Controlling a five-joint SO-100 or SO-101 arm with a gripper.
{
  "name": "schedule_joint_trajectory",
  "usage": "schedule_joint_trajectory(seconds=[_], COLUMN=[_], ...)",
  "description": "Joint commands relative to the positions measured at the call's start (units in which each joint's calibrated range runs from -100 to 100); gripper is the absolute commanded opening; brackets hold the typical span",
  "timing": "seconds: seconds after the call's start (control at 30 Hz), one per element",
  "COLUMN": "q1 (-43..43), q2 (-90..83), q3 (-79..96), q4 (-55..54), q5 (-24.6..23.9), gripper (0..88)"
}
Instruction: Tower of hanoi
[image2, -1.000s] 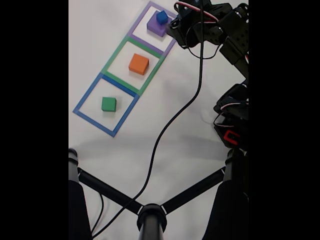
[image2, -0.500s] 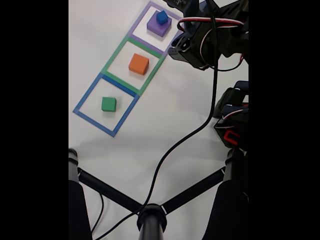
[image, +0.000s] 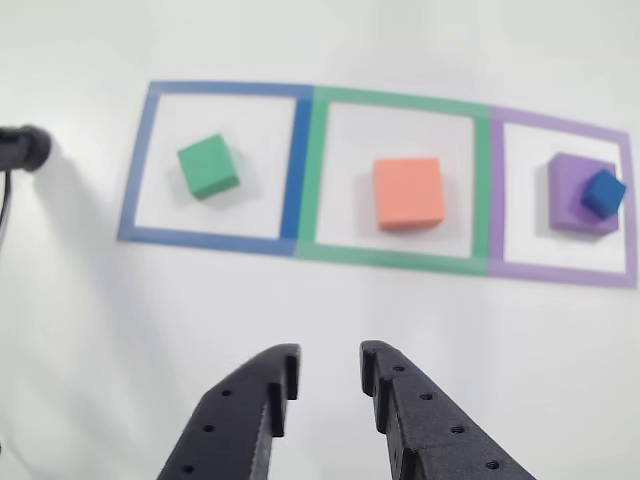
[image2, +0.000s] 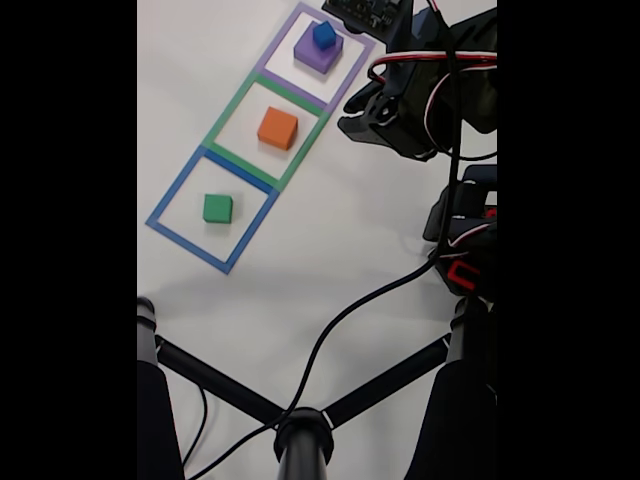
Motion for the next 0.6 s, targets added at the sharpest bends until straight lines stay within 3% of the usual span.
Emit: schedule_joint_trajectory(seconds=[0.0,0.2,0.57], q1=[-0.9,-1.6,-5.1], q2=[-2.2,-7.3,-7.2], q3=[5.9,26.9,50.4], q4=[-7.0,-29.1,-60.5], q5=[1.9,9.7,9.7], gripper=[17.2,31.3,34.1])
